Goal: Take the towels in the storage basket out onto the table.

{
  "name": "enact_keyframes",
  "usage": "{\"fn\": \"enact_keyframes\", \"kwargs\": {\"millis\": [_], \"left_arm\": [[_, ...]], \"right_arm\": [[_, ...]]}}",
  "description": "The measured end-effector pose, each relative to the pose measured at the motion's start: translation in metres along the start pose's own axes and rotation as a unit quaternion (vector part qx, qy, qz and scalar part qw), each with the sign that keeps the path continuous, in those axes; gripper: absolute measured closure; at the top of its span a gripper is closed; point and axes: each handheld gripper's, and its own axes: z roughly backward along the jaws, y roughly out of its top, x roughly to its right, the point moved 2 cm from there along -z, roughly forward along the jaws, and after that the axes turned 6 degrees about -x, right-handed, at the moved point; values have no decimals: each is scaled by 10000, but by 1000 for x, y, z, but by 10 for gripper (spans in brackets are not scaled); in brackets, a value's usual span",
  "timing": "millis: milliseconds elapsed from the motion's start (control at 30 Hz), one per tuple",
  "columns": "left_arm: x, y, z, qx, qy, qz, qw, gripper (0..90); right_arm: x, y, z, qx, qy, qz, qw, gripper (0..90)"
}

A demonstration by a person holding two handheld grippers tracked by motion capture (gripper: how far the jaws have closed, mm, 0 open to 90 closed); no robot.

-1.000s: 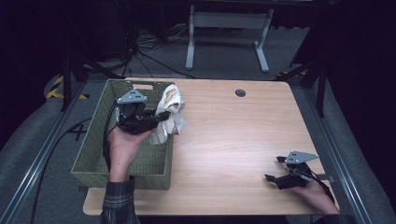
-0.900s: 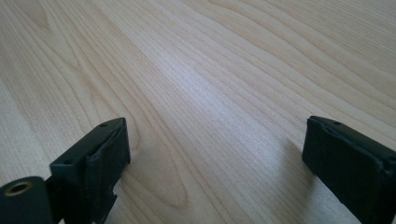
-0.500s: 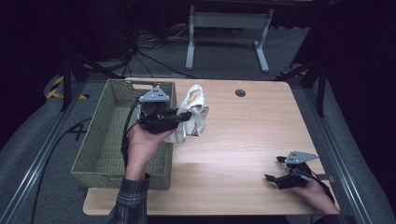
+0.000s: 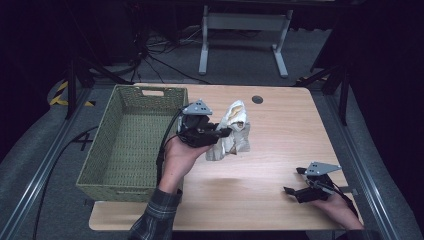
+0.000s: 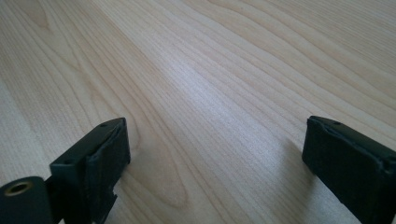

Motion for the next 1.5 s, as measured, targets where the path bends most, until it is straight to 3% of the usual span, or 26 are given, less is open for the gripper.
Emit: {"fn": "enact_keyframes", "kwargs": {"millis": [333, 833, 1200, 1267, 1333, 1500], "left_arm": [[5, -8, -22, -45, -162, 68, 9998, 756], [22, -21, -77, -582, -289, -154, 9978, 755], [28, -40, -119, -974, -339, -348, 9941, 753], [28, -48, -133, -1188, -296, -406, 9916, 750], [27, -54, -142, -1232, -271, -430, 9911, 749], [26, -69, -166, -1539, -365, -379, 9867, 744]], "right_arm": [[0, 0, 0, -1, 2, -1, 10000, 78], [0, 0, 0, -21, 23, -23, 10000, 76], [0, 0, 0, -16, 19, -13, 10000, 75], [0, 0, 0, -16, 19, -14, 10000, 75], [0, 0, 0, -17, 19, -13, 10000, 75], [0, 0, 0, -17, 18, -13, 10000, 75]]}}
